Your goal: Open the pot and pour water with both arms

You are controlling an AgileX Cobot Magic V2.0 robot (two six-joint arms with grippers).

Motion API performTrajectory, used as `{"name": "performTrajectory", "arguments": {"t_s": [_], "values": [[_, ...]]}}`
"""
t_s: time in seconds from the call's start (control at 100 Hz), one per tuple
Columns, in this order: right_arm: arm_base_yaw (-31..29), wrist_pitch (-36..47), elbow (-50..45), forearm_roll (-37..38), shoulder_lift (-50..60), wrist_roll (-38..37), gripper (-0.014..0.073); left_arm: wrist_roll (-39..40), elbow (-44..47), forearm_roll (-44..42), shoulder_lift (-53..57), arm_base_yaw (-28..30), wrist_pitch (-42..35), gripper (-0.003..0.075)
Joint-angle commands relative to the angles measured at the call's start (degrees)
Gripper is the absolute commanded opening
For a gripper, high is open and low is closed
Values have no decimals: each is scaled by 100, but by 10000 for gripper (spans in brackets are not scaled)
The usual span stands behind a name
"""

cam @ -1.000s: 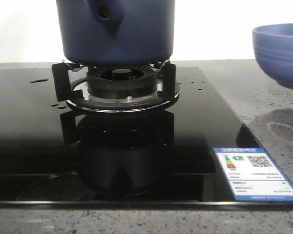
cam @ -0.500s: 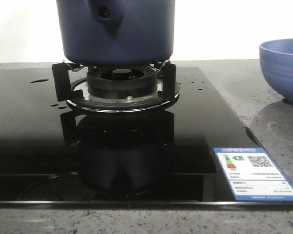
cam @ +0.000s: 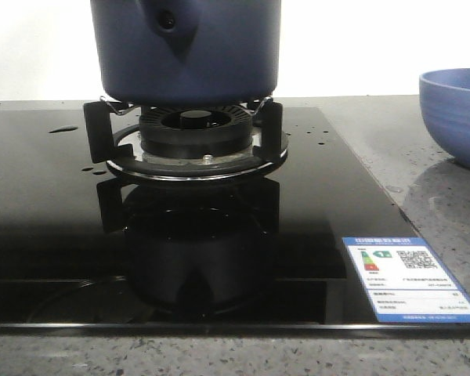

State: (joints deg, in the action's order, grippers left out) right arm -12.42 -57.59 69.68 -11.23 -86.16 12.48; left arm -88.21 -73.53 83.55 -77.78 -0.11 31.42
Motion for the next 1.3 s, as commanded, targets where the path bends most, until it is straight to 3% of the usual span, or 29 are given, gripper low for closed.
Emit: {"name": "performTrajectory", "arguments": {"t_s": [0.0,0.09,0.39,0.65,0.89,1.29], "values": [[-22,137,153,-44,191,73,297,9,-242,381,242,18,-35,368],[-22,11,317,-44,204,73,377,9,-242,381,242,18,-35,368],[-22,-354,1336,-694,948,170,367,9,-242,381,242,18,139,368],[-22,222,1343,-2357,1728,1154,166,9,-242,508,242,11,682,368],[-22,-115,1330,-2667,2011,1536,-66,9,-242,915,230,-126,1744,368],[-22,-66,610,-2678,2463,1723,-74,9,-242,547,-270,-1303,1738,368]]}}
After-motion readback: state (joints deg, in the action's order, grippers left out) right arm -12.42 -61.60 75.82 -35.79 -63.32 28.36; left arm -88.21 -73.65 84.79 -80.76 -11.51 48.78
